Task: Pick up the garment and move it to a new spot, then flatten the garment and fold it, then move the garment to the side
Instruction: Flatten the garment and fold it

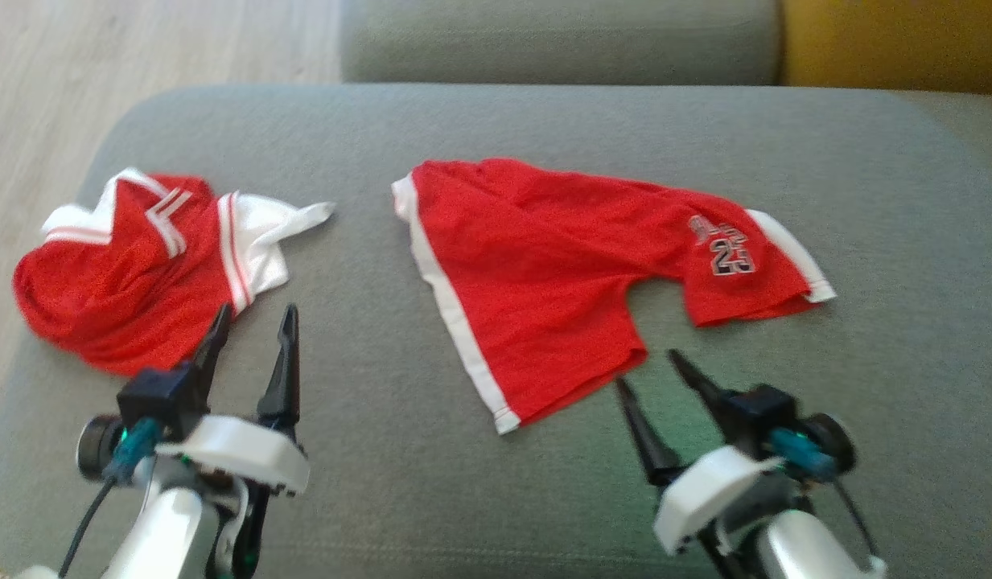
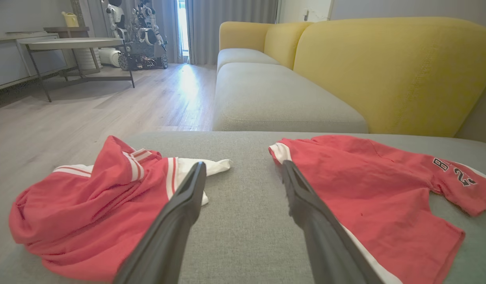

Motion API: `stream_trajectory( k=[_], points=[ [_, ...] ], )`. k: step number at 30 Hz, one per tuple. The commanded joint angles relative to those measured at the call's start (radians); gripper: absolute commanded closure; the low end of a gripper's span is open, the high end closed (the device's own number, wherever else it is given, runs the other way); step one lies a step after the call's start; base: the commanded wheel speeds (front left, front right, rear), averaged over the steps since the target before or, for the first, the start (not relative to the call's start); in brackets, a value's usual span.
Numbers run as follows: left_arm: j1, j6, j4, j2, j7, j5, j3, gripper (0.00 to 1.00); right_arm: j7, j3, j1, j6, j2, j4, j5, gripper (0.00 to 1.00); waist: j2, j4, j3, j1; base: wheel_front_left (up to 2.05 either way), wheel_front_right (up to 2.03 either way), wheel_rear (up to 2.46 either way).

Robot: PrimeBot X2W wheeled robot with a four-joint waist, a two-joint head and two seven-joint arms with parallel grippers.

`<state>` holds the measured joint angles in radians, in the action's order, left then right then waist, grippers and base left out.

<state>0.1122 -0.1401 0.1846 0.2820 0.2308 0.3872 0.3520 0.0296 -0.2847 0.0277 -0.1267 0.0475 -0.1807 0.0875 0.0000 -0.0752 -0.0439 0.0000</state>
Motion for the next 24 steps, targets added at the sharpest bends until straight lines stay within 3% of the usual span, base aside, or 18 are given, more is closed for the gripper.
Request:
stream_trajectory(
  k=[1,10,18,19,20,22,24],
  points=[
    [0.067,0.003,-0.027,0.011,0.009,-0.01,-0.032,0.0,0.01,-0.046,0.064,-0.004,0.003,0.011,-0.006,0.0,0.0,-0.049,-0.04,0.0,0.0,0.0,0.0],
    [0.139,0.03,0.009,-0.039,0.027,-0.022,-0.013,0.0,0.031,-0.211,0.158,-0.004,0.014,-0.173,0.021,0.0,0.0,-0.176,-0.104,0.0,0.0,0.0,0.0],
    [0.163,0.049,0.039,-0.069,0.03,-0.041,-0.019,0.0,0.036,-0.235,0.207,-0.004,0.032,-0.306,-0.018,0.0,0.0,-0.202,-0.124,0.0,0.0,0.0,0.0],
    [0.164,0.05,0.038,-0.071,0.031,-0.044,-0.024,0.0,0.031,-0.232,0.215,-0.004,0.029,-0.319,-0.024,0.06,0.0,-0.2,-0.126,0.0,0.0,0.0,0.0],
    [0.164,0.052,0.037,-0.074,0.031,-0.047,-0.028,0.0,0.027,-0.226,0.222,-0.004,0.028,-0.333,-0.036,0.58,0.0,-0.198,-0.127,0.0,0.0,0.0,0.0],
    [0.163,0.055,0.035,-0.079,0.031,-0.052,-0.037,0.0,0.015,-0.214,0.232,-0.004,0.022,-0.356,-0.051,1.0,0.0,-0.193,-0.129,0.0,0.0,0.0,0.0],
    [0.163,0.057,0.035,-0.081,0.031,-0.055,-0.041,0.0,0.013,-0.207,0.236,-0.004,0.019,-0.368,-0.059,1.0,0.0,-0.19,-0.13,0.0,0.0,0.0,0.0]
  ],
)
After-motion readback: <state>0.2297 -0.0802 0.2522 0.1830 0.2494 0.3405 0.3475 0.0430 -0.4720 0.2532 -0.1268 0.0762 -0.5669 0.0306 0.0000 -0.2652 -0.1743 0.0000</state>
